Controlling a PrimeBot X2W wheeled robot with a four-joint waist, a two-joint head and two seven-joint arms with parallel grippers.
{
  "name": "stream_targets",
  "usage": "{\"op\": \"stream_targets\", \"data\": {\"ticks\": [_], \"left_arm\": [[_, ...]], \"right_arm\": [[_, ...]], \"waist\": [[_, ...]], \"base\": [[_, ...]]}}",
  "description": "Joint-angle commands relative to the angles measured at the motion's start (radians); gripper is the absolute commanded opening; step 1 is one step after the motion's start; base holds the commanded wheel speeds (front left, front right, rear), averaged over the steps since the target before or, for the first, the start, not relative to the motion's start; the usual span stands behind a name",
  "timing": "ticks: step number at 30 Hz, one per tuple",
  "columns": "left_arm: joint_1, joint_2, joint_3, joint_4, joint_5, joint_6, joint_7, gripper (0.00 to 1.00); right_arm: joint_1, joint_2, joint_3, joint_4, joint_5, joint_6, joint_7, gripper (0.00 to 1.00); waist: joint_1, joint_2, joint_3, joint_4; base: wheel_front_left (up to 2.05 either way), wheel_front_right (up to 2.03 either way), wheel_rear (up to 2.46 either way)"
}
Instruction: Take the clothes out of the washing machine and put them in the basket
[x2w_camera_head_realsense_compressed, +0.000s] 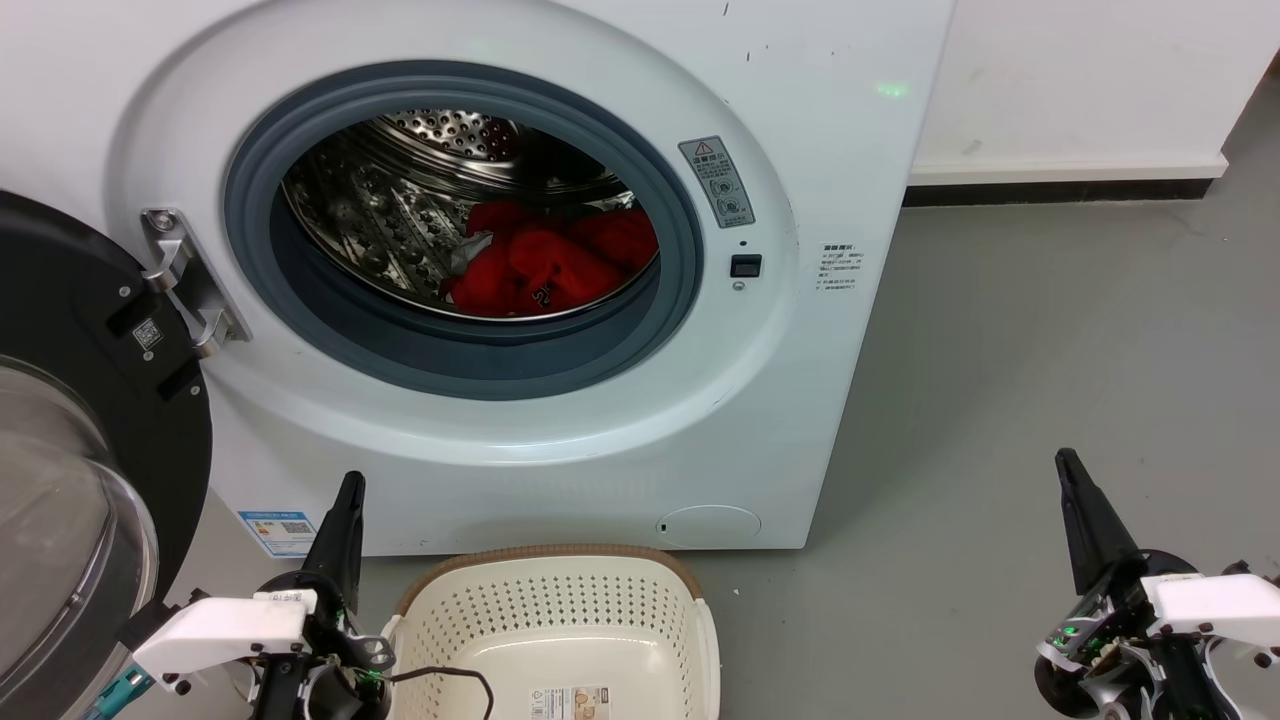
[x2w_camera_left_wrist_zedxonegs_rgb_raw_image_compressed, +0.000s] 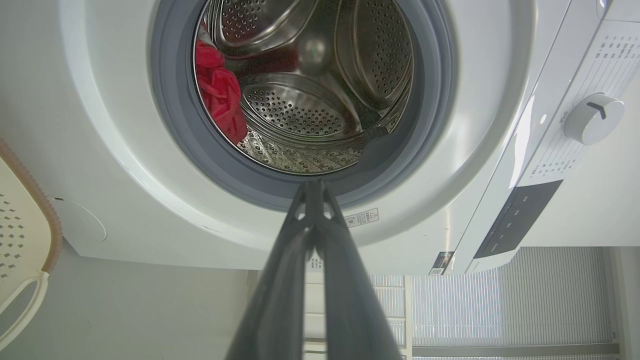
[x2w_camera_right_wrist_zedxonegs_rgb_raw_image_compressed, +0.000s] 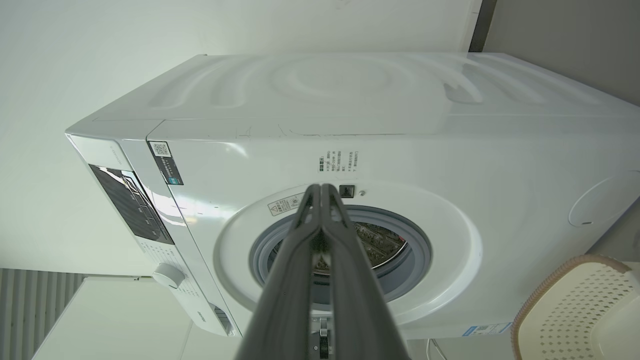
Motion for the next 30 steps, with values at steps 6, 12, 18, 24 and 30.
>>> {"op": "stream_targets", "data": {"ticks": [6,12,18,24,30], "left_arm": [[-0.004,0.0,0.003,-0.002,0.0,-0.004,0.002,0.0],[-0.004,0.0,0.003,-0.002,0.0,-0.004,0.002,0.0],[-0.004,0.0,0.003,-0.002,0.0,-0.004,0.002,0.0],[0.0,0.0,0.0,0.0,0.0,0.0,0.0,1.0],[0.03,-0.003,-0.007,0.029,0.005,0.001,-0.009,1.0]], "right_arm": [[-0.013,-0.001,-0.001,0.001,0.003,0.0,0.001,0.0],[-0.013,-0.001,0.0,0.001,0.003,0.0,0.001,0.0],[-0.013,-0.001,-0.001,0.001,0.003,0.0,0.001,0.0],[0.0,0.0,0.0,0.0,0.0,0.0,0.0,1.0],[0.028,0.004,0.007,0.026,-0.003,0.0,-0.009,1.0]], "waist": [[0.0,0.0,0.0,0.0],[0.0,0.0,0.0,0.0],[0.0,0.0,0.0,0.0],[0.0,0.0,0.0,0.0],[0.0,0.0,0.001,0.0]], "base": [[0.0,0.0,0.0],[0.0,0.0,0.0],[0.0,0.0,0.0],[0.0,0.0,0.0],[0.0,0.0,0.0]]}}
